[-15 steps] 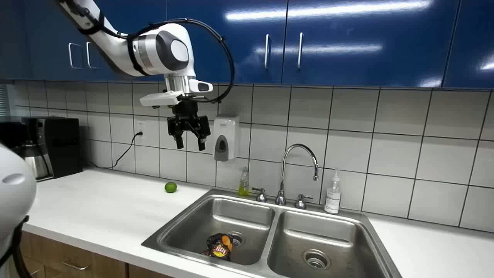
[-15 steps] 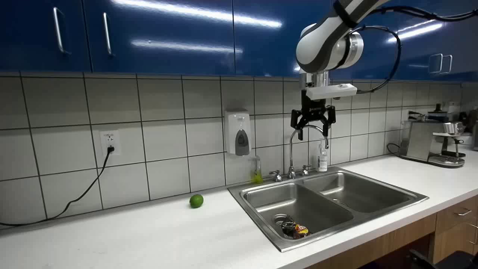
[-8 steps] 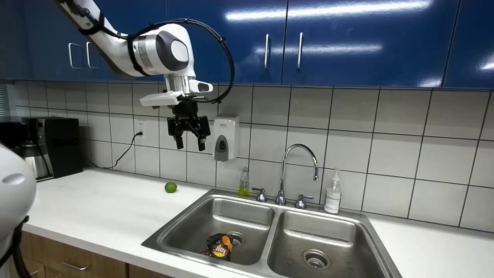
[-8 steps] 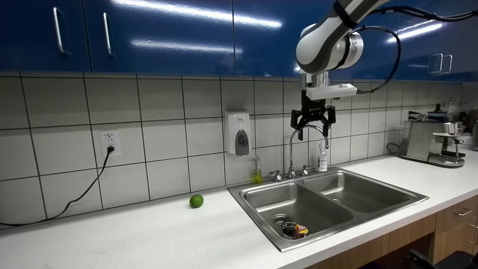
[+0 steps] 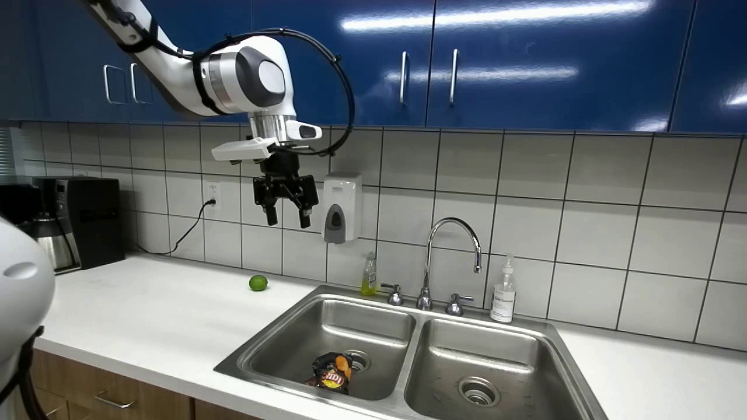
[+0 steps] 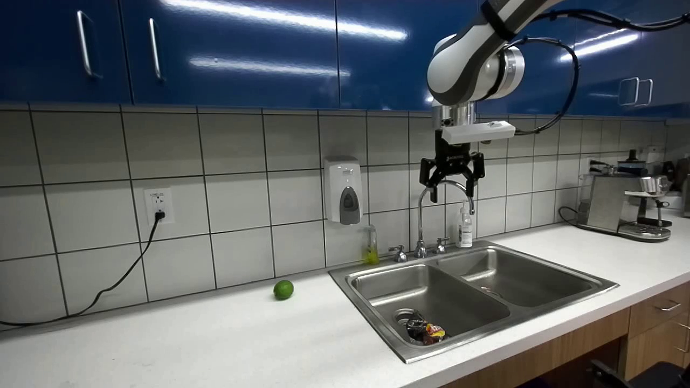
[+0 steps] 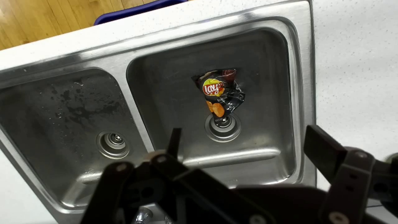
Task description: Remove the black packet from the sink and put it on the left side of the counter.
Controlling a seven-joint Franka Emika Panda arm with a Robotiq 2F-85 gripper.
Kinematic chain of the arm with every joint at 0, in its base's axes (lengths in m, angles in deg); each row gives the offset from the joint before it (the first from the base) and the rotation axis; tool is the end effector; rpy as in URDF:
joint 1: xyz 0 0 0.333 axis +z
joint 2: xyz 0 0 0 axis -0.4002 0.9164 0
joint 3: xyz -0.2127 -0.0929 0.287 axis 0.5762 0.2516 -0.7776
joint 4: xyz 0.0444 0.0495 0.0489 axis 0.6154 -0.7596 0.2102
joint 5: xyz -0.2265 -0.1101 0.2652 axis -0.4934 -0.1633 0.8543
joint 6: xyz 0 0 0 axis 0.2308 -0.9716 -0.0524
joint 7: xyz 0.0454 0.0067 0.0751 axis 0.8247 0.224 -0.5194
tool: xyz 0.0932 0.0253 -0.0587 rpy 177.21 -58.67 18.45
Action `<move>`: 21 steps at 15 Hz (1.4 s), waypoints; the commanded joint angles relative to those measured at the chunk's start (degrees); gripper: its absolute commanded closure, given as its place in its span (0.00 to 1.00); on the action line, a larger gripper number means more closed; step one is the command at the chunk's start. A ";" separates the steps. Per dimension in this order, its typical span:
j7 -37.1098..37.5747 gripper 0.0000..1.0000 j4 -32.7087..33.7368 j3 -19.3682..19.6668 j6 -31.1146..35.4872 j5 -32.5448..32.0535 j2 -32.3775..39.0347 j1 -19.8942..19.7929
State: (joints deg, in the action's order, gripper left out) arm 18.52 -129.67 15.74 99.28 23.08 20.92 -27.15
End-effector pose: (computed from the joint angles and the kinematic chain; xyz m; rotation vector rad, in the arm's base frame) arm 0.4154 -0.0006 0.5021 3.0228 -0.2531 0.2004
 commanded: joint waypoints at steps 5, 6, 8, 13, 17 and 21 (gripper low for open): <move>0.09 0.00 0.10 0.44 -0.15 -0.15 0.01 0.45; 0.09 0.00 0.10 0.44 -0.15 -0.15 0.01 0.45; 0.63 0.00 0.12 0.29 0.37 -0.28 0.85 0.41; 2.84 0.00 0.06 0.13 3.26 -0.94 5.26 0.16; 4.06 0.00 0.09 0.86 5.12 -1.27 8.76 0.01; 4.85 0.00 -0.09 2.28 6.95 -2.39 12.12 -0.27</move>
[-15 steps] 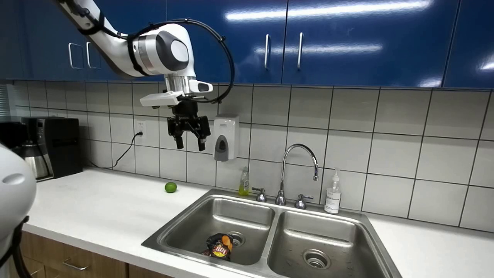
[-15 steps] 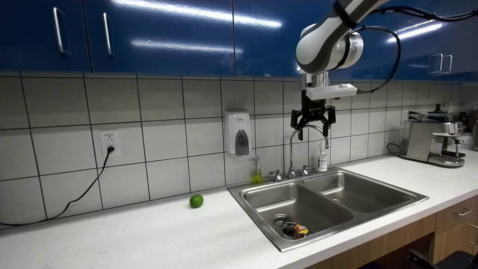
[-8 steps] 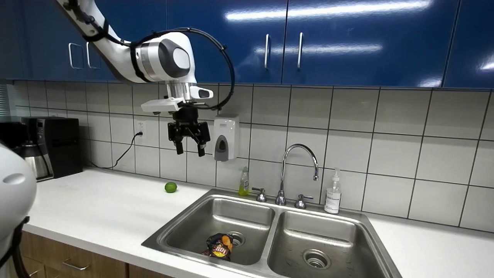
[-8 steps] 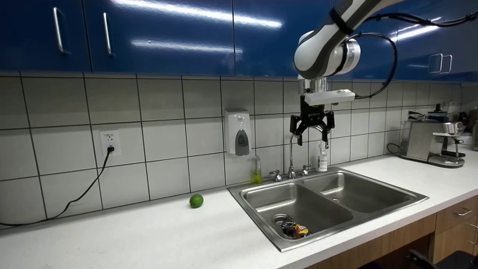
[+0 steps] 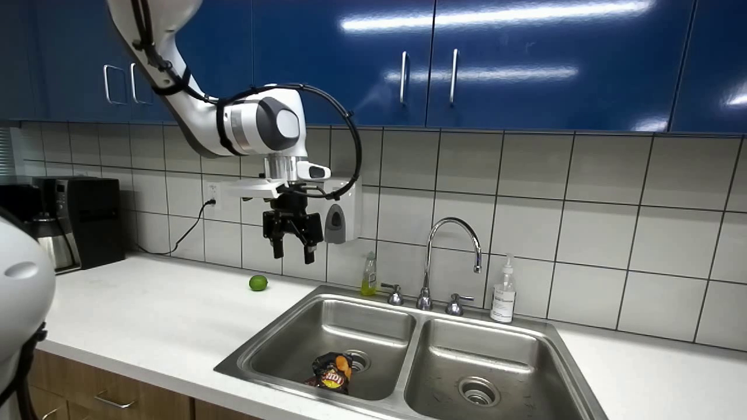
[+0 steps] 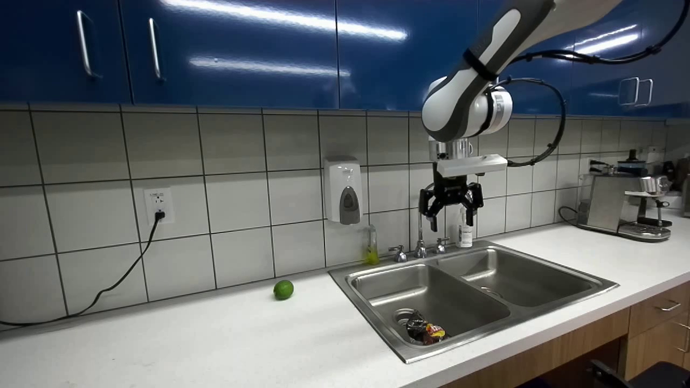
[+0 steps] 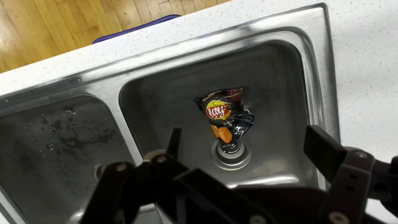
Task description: Remove the black packet from the sink and put it on the left side of the counter.
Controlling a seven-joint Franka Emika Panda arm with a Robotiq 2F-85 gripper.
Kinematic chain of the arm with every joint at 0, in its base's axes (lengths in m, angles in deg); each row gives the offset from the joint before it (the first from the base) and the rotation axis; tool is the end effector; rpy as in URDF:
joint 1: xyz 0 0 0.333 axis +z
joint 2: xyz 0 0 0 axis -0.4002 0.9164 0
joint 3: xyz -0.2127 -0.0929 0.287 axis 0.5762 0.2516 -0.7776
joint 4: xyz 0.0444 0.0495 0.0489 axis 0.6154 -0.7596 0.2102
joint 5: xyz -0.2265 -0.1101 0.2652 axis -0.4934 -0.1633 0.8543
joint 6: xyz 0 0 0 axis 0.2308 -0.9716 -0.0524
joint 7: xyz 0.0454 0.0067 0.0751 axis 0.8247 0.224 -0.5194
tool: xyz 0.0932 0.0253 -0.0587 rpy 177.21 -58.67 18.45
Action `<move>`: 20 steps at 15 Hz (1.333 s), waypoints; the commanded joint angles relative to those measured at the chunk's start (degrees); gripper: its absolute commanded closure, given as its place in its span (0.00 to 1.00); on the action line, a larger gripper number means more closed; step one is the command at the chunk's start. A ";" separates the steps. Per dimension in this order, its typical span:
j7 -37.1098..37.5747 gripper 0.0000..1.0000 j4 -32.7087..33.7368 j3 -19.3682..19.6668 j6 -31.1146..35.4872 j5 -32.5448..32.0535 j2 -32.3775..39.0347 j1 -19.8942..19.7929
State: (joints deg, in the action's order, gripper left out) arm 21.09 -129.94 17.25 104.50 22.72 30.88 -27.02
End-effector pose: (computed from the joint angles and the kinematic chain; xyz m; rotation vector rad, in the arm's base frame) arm 0.4472 -0.0116 0.4339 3.0309 -0.3317 0.0684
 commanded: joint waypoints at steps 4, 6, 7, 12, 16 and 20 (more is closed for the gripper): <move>3.12 0.00 0.56 2.48 5.01 -3.05 6.70 -0.42; 3.62 0.00 1.07 3.33 7.16 -3.71 9.61 -0.28; 3.88 0.00 1.35 3.77 8.53 -3.92 11.42 -0.15; 4.57 0.00 4.01 5.69 13.96 -3.75 20.20 1.29; 2.29 0.00 8.62 6.16 15.78 -1.91 27.21 2.83; 0.98 0.00 14.11 6.42 16.06 -1.80 33.36 4.39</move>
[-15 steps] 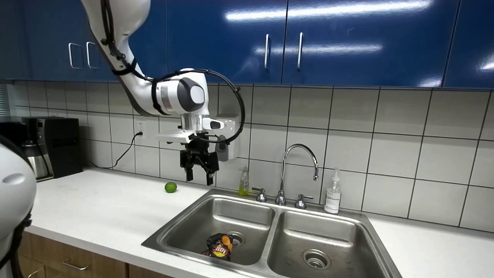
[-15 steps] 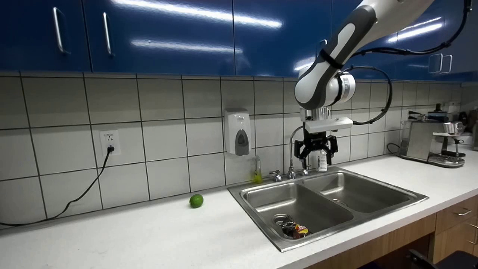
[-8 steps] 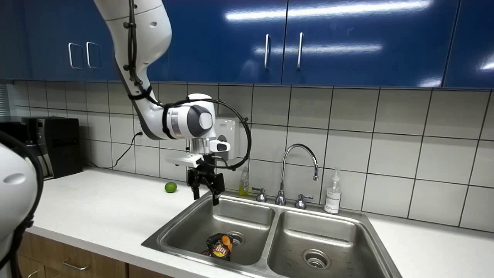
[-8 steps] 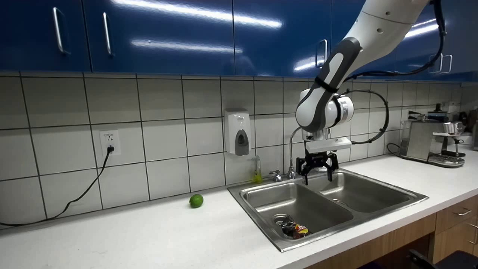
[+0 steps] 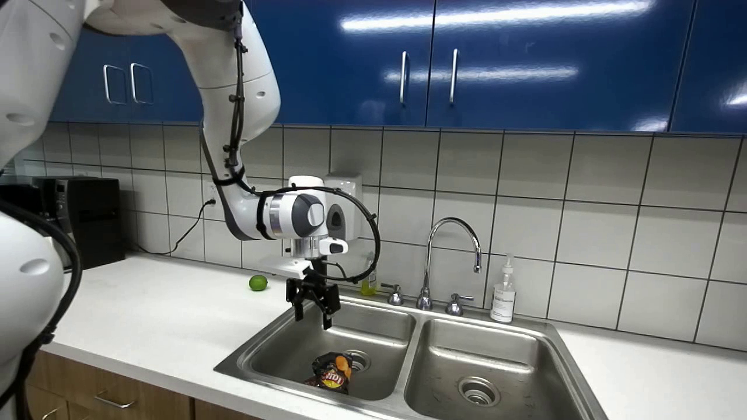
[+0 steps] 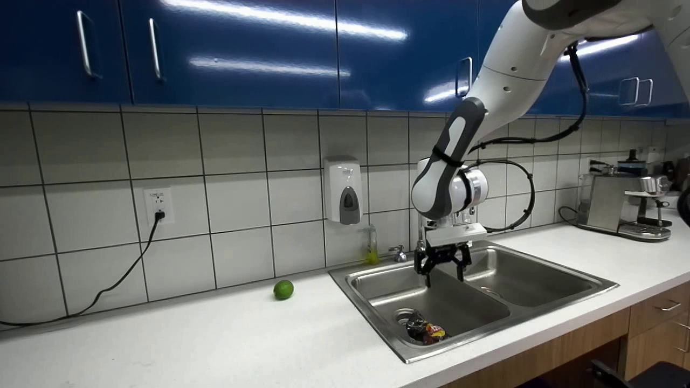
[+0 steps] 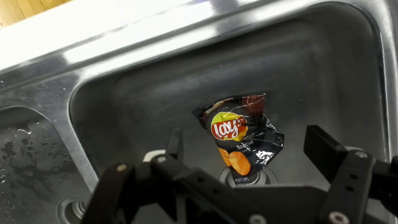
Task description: Remove the black packet from the sink and put it on the left side of the counter.
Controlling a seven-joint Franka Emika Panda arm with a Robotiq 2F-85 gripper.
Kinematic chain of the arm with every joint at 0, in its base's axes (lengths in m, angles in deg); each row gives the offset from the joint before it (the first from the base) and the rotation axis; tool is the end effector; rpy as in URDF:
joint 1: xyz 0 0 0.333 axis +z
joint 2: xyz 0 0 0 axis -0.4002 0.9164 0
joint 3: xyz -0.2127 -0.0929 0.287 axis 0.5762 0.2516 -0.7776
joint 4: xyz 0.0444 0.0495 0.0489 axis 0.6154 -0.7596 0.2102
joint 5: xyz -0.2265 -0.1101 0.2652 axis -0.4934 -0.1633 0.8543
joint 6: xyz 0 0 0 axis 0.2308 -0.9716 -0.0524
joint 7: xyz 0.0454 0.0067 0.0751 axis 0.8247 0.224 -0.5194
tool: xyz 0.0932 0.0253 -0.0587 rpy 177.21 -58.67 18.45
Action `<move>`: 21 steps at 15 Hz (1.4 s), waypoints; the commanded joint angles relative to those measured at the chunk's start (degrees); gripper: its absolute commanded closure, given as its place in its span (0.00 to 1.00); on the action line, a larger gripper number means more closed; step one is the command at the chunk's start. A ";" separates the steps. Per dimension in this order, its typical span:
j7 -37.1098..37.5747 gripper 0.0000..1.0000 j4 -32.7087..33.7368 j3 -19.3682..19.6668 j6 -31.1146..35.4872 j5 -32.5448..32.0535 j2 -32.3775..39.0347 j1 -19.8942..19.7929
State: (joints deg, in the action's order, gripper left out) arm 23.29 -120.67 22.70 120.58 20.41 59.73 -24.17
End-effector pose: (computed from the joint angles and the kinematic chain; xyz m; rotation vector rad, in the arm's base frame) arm 0.5429 -0.0325 0.2678 3.0140 -0.3626 -0.0236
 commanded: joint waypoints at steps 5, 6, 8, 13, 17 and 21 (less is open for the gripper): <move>-1.13 0.00 10.81 2.08 0.29 1.11 11.14 2.63; -1.03 0.00 12.10 2.42 0.42 1.27 12.85 2.69; -1.12 0.00 14.28 2.85 0.43 1.53 15.70 2.63; -0.82 0.00 18.77 3.91 1.15 2.08 21.88 2.94; -0.46 0.00 21.41 4.08 1.84 2.95 25.39 3.33; -0.39 0.00 23.74 4.30 2.38 4.12 28.42 3.75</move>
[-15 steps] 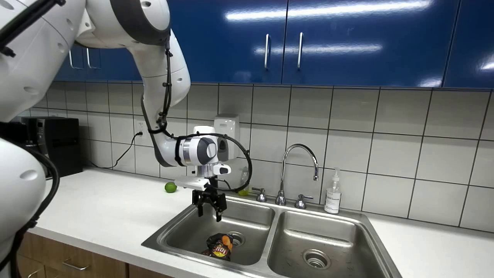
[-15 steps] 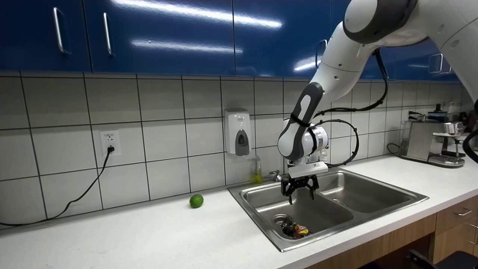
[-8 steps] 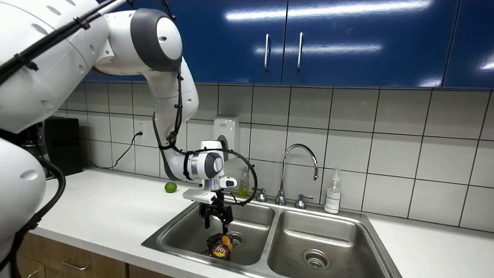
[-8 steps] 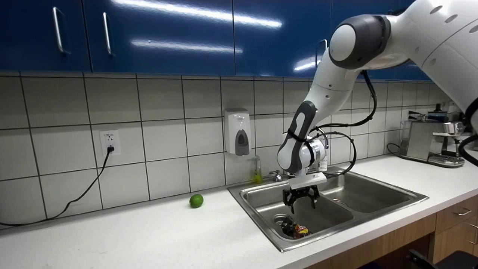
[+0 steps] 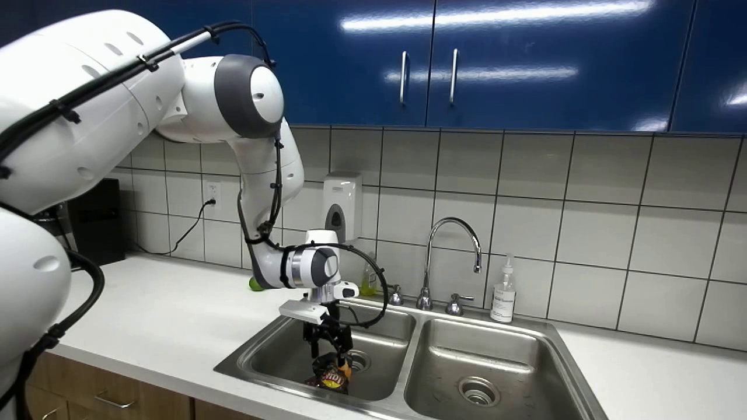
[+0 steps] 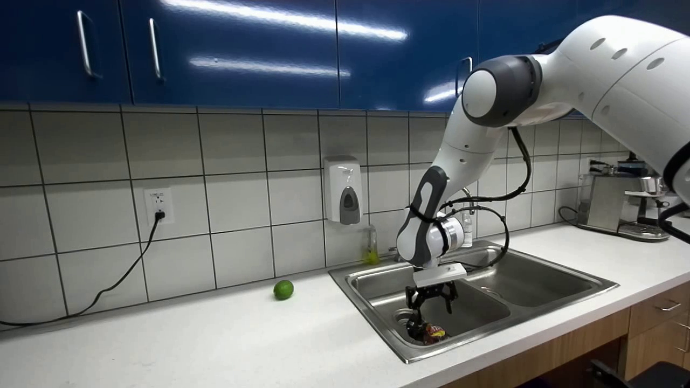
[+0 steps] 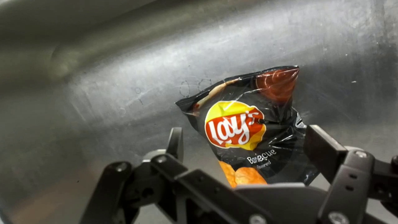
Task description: Remove the black packet from the sink and put it on the left side of the counter.
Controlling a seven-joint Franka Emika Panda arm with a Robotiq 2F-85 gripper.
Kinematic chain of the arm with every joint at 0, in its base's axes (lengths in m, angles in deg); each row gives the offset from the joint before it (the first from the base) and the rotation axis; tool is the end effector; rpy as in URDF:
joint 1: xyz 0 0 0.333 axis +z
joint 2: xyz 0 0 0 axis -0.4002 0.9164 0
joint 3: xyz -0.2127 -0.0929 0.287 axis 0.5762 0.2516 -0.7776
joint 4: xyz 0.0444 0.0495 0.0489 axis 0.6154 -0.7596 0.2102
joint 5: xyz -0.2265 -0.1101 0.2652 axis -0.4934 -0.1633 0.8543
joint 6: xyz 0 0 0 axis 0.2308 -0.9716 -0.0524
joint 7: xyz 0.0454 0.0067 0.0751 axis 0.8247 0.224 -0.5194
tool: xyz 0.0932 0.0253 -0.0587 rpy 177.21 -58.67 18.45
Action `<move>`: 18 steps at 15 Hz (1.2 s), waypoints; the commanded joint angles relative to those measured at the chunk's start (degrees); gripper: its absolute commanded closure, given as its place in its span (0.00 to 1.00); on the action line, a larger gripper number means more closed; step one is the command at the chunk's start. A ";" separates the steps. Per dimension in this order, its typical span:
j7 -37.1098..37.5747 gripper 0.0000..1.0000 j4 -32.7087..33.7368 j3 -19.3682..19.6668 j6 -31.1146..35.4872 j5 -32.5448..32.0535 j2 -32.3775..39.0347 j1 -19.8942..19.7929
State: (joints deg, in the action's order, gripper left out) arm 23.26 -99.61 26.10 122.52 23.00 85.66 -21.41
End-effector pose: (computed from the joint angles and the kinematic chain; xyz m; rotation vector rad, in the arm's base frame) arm 0.6311 -0.0410 0.1229 2.9687 -0.3822 -0.0907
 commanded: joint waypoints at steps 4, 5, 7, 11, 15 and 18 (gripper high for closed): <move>-0.01 0.00 5.04 1.50 1.10 2.00 5.38 1.70; 0.04 0.00 5.68 1.64 1.18 2.10 6.12 1.82; 0.29 0.00 6.92 2.13 1.27 2.20 7.52 2.19; 0.62 0.00 9.03 2.68 1.39 2.49 9.85 2.63; 1.11 0.00 10.43 3.26 1.65 2.92 11.47 3.28; 1.20 0.25 11.34 3.49 1.50 3.29 12.29 3.66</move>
State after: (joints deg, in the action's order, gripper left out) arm 23.37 -90.21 28.63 123.71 25.23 96.36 -18.89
